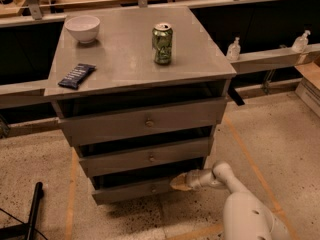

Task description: Close bottom drawer

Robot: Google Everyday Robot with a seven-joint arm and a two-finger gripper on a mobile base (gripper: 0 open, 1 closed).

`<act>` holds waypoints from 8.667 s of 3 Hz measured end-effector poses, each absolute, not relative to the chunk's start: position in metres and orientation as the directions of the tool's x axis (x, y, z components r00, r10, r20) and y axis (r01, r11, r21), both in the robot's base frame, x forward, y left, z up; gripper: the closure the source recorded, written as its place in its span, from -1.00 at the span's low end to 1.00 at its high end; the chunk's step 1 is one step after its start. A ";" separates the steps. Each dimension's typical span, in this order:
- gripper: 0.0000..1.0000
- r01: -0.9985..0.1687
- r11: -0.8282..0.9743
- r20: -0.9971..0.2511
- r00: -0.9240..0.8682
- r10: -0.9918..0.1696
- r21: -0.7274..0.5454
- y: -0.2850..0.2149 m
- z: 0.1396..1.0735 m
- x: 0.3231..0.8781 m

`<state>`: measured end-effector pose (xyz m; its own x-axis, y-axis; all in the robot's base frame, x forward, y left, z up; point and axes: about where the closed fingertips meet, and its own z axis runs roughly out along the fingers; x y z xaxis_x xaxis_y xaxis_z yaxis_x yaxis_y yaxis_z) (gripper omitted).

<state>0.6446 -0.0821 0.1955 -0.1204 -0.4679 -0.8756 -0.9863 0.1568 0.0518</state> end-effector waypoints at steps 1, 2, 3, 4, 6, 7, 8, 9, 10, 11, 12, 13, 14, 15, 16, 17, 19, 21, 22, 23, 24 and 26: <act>1.00 -0.987 0.154 -0.878 -0.113 -0.464 0.045 -0.082 0.196 0.645; 1.00 -0.990 0.140 -0.889 -0.080 -0.450 0.018 -0.081 0.198 0.648; 1.00 -0.990 0.140 -0.889 -0.080 -0.450 0.018 -0.081 0.198 0.648; 1.00 -0.991 0.131 -0.901 -0.053 -0.431 -0.004 -0.089 0.201 0.648; 1.00 -0.991 0.131 -0.894 -0.076 -0.441 0.019 -0.089 0.187 0.636; 1.00 -0.988 0.145 -0.895 -0.114 -0.431 0.056 -0.096 0.158 0.577; 1.00 -0.985 0.156 -0.892 -0.134 -0.433 0.072 -0.086 0.148 0.563; 1.00 -0.990 0.139 -0.898 -0.089 -0.431 0.031 -0.078 0.148 0.569; 1.00 -0.986 0.159 -0.913 -0.019 -0.408 -0.050 -0.073 0.156 0.587; 1.00 -0.978 0.185 -0.923 0.020 -0.384 -0.098 -0.068 0.158 0.603; 1.00 -0.970 0.210 -0.928 0.036 -0.372 -0.121 -0.064 0.155 0.619; 1.00 -0.962 0.238 -0.927 0.041 -0.374 -0.138 -0.059 0.150 0.637; 1.00 -0.953 0.264 -0.927 0.045 -0.372 -0.152 -0.055 0.151 0.655; 1.00 -0.953 0.263 -0.927 0.045 -0.372 -0.152 -0.056 0.151 0.654; 1.00 -0.948 0.276 -0.931 0.051 -0.362 -0.159 -0.054 0.155 0.663; 1.00 -0.948 0.276 -0.931 0.051 -0.362 -0.159 -0.054 0.155 0.662; 1.00 -0.946 0.283 -0.936 0.053 -0.348 -0.158 -0.053 0.158 0.666; 1.00 -0.946 0.283 -0.936 0.053 -0.348 -0.158 -0.053 0.158 0.666; 1.00 -0.946 0.283 -0.936 0.053 -0.348 -0.158 -0.053 0.158 0.666; 1.00 -0.946 0.283 -0.936 0.053 -0.348 -0.158 -0.053 0.158 0.666; 1.00 -0.946 0.283 -0.936 0.053 -0.347 -0.158 -0.053 0.158 0.666; 1.00 -0.946 0.283 -0.936 0.053 -0.347 -0.158 -0.053 0.158 0.666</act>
Offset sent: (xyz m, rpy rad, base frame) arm 0.0153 -0.0069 0.0052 0.0433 -0.0883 0.0261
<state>0.6661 -0.0531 0.1576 0.0526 -0.3474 -0.9362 -0.9461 0.2827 -0.1580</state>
